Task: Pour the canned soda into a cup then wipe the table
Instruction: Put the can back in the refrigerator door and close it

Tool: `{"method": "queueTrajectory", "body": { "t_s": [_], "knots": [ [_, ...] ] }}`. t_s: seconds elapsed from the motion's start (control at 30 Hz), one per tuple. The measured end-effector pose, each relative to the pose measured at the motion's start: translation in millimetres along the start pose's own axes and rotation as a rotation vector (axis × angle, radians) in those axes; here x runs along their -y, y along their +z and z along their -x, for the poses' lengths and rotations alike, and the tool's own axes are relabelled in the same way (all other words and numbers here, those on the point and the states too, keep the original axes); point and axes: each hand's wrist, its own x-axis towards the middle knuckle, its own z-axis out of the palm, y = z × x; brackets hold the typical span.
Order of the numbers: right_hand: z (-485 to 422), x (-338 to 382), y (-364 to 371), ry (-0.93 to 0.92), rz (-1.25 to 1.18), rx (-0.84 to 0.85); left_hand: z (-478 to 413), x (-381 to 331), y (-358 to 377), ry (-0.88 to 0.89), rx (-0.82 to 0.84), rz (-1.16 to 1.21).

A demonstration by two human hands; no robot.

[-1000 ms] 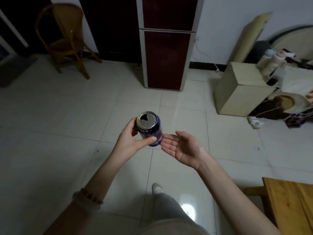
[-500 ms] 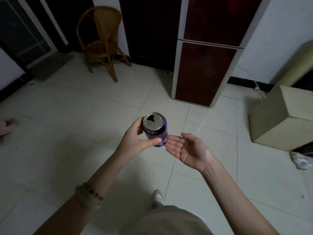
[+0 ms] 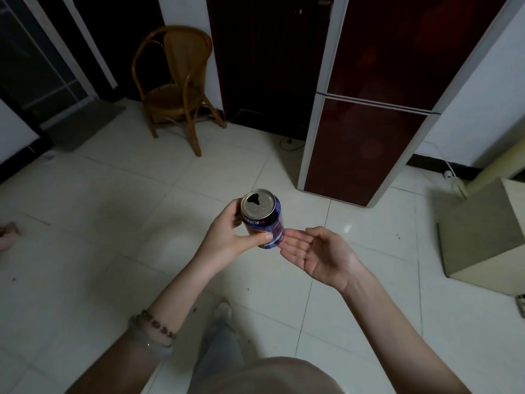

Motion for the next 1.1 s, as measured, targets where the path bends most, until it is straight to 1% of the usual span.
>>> {"method": "queueTrajectory", "body": {
  "t_s": [0.13, 0.33, 0.57, 0.77, 1.1],
  "knots": [
    [-53.5, 27.6, 27.9, -0.038, -0.018, -0.016, -66.6, 7.7, -33.2, 0.022, 0.041, 0.019],
    [-133.1, 73.0, 81.3, -0.122, -0.105, -0.045, -178.3, 7.4, -91.7, 0.065, 0.145, -0.023],
    [-203.7, 123.2, 132.9, -0.211, -0.187, -0.081, -290.3, 6.2, -141.9, 0.099, 0.261, -0.057],
    [-248.7, 172.0, 149.6, -0.256, -0.182, -0.146, -370.2, 11.3, -148.4, 0.091, 0.313, -0.003],
    [-324.4, 271.4, 139.7, -0.304, -0.217, -0.199, -507.7, 19.9, -124.8, 0.095, 0.367, -0.014]
  ]
}}
